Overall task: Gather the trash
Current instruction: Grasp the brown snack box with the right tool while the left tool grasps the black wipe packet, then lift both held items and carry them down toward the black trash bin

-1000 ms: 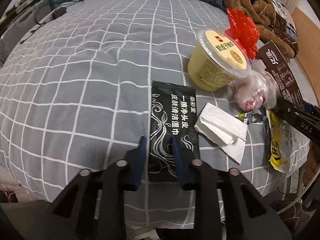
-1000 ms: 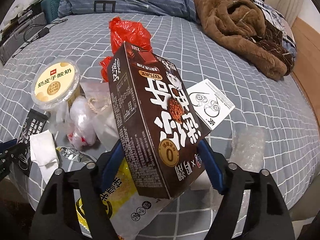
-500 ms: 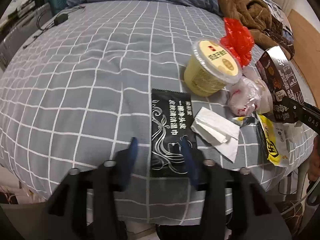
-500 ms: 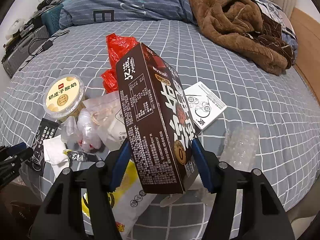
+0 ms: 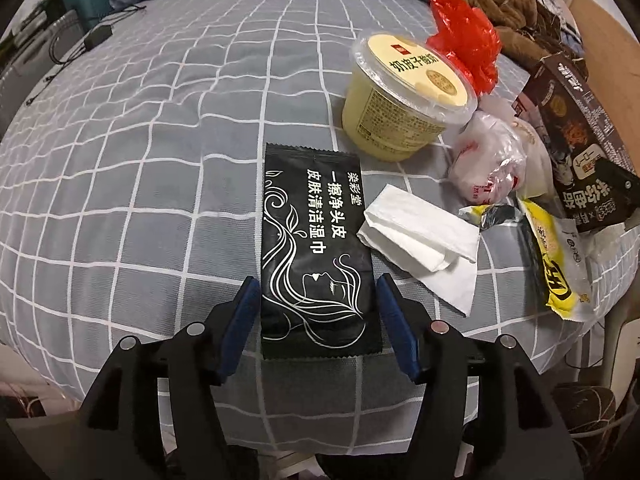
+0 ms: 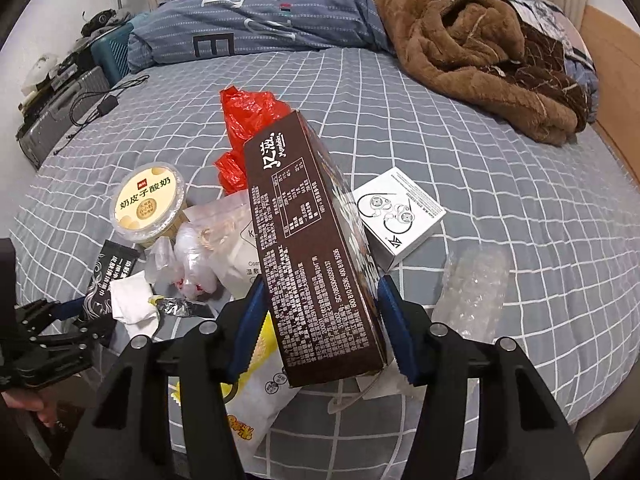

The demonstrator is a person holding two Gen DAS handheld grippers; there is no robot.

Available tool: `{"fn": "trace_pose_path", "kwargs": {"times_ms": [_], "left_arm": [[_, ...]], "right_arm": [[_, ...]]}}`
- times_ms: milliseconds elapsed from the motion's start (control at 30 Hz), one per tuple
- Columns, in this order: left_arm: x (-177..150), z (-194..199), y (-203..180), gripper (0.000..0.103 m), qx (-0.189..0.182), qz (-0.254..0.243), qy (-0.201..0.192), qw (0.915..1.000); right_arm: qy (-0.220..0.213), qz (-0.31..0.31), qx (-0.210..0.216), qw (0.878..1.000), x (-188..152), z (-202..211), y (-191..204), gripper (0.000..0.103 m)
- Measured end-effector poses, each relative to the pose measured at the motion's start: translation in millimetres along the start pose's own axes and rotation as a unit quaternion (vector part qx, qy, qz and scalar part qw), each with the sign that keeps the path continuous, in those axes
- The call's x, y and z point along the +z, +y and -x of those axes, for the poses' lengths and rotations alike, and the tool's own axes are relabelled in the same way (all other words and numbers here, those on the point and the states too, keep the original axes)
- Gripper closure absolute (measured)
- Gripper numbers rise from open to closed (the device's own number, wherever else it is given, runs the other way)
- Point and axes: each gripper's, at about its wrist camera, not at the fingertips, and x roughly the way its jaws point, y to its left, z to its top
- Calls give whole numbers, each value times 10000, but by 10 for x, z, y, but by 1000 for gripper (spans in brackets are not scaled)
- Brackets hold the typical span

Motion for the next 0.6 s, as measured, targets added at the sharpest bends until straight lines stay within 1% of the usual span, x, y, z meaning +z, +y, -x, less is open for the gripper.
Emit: {"fn": "trace_pose_path", "kwargs": {"times_ms": [33, 133, 200, 267, 333, 600], "left_arm": [[3, 1, -19, 42, 33, -30, 13, 10000], [25, -8, -72, 36, 37, -105, 32, 9999], [20, -25, -73, 36, 104, -115, 50, 9999], [16, -45, -54, 46, 204, -66, 47, 9998], [13, -45, -32, 47, 179, -1, 49, 9998], [37, 30, 80, 59, 146, 80, -27, 9999]], "right_arm": [[20, -30, 31, 10000, -2, -3, -14, 49], [124, -100, 68, 9999, -12, -37, -50, 49], [158, -158, 66, 9997, -17, -56, -70, 48], [180, -202, 20, 9996, -18, -64, -77, 46], [185, -234, -26, 9996, -9, -57, -84, 46], [81, -248, -294, 9992, 85, 24, -143, 46]]}}
